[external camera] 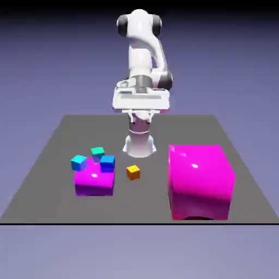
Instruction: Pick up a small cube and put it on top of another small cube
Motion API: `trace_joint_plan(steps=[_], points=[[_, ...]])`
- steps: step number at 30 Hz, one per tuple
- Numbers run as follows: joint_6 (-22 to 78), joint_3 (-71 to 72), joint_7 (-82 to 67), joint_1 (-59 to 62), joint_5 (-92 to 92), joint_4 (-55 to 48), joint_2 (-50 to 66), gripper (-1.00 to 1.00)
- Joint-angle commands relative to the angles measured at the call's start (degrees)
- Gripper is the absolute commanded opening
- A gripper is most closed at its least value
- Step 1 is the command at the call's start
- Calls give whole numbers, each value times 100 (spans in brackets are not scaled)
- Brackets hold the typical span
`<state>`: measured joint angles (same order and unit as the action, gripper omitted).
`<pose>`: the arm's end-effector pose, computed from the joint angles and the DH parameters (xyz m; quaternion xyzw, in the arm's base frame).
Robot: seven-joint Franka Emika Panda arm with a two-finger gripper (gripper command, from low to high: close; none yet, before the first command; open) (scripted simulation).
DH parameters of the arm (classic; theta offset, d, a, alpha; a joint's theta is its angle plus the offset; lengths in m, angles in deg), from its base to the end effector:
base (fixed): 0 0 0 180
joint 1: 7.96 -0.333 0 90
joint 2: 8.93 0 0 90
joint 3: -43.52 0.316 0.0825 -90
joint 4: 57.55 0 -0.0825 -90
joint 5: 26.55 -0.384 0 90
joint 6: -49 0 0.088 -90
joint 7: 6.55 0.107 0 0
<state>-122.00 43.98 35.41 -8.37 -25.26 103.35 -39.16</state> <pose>0.3935 0.0075 0.4352 -0.8825 0.3200 -0.3236 0.1188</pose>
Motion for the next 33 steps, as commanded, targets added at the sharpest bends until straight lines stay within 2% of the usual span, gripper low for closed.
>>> trace_joint_plan(steps=[1,16,18,24,25,33], points=[[250,38,-41,23,107,-9,201,0],[3987,606,-657,375,1706,-137,3218,0],[4085,621,-674,385,1748,-141,3297,0],[2866,109,-47,320,2650,-8,4457,0],[2866,109,-47,320,2650,-8,4457,-100],[4085,621,-674,385,1748,-141,3297,-100]])
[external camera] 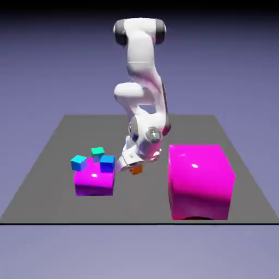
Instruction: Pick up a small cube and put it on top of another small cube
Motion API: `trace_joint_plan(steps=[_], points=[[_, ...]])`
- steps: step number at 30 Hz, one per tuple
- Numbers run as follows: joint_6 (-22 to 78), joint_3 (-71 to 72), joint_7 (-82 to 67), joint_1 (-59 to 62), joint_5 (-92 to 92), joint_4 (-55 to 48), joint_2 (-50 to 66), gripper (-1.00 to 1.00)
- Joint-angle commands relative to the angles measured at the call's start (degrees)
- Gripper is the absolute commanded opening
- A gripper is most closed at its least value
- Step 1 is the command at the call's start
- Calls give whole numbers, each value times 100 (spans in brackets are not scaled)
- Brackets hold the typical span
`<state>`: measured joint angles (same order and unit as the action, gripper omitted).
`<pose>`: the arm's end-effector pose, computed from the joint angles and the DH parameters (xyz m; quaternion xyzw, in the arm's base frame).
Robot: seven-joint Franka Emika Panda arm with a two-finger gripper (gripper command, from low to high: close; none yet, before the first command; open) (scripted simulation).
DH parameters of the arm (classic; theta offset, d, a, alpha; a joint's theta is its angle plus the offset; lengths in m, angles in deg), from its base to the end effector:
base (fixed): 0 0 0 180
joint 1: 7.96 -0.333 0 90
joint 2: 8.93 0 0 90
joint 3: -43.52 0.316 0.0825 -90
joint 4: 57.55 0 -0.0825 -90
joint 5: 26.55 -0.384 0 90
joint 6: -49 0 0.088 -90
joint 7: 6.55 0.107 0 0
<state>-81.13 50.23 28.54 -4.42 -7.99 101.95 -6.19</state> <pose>0.3121 0.0102 0.1672 0.9492 -0.1314 -0.2288 0.1716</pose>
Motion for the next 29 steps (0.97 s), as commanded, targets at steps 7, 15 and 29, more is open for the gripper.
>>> trace_joint_plan(steps=[7,15,29], points=[[843,-469,155,497,-502,-1258,-647,-100],[2329,-1701,-94,1006,-1021,-2919,-248,-100],[2767,-2644,-420,1226,-1210,-3375,651,100]])
